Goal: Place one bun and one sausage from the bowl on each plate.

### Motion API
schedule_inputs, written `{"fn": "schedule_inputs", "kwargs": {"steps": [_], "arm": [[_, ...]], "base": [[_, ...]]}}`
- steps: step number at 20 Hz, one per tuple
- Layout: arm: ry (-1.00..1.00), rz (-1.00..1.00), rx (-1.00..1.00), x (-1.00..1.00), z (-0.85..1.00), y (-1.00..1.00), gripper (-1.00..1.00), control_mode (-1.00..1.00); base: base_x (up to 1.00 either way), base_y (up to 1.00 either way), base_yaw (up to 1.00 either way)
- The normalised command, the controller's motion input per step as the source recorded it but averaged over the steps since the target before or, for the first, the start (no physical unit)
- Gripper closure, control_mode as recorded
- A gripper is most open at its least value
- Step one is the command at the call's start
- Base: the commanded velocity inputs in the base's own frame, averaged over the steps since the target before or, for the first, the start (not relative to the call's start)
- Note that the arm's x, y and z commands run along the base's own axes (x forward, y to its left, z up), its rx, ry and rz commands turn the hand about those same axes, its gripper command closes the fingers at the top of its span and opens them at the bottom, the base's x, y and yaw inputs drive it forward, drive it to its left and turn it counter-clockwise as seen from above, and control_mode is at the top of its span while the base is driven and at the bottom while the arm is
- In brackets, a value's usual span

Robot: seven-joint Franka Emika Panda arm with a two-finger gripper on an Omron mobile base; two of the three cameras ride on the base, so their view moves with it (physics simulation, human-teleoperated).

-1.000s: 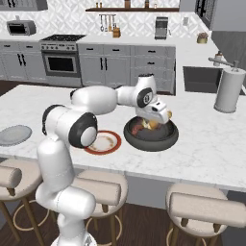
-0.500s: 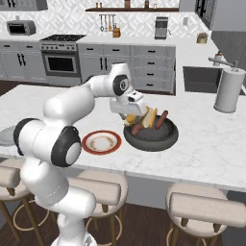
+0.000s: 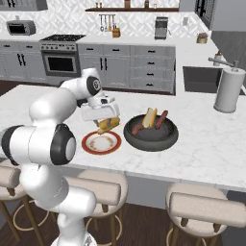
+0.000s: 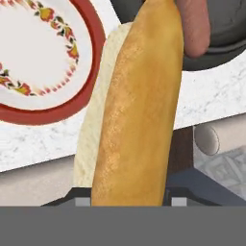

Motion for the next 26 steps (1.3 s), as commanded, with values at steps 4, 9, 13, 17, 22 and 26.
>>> {"fn": "schedule_inputs", "kwargs": {"steps": [4, 9, 13, 17, 22, 26], "arm": [[0.20, 0.11, 0.00, 0.28, -0.61, 0.95, 1.00, -1.00], [0.07, 0.07, 0.10, 0.35, -0.66, 0.42, 1.00, -1.00], [-0.02, 0.05, 0.22, 0.08, -0.54, 0.03, 1.00, -1.00], [-0.21, 0.05, 0.23, 0.17, -0.44, 0.00, 1.00, -1.00], [-0.30, 0.03, 0.13, 0.41, -0.34, 0.03, 1.00, -1.00], [-0.16, 0.00, 0.07, 0.01, -0.49, 0.06, 1.00, -1.00]], "base": [[0.00, 0.00, 0.00], [0.00, 0.00, 0.00], [0.00, 0.00, 0.00], [0.00, 0.00, 0.00], [0.00, 0.00, 0.00], [0.00, 0.00, 0.00]]}}
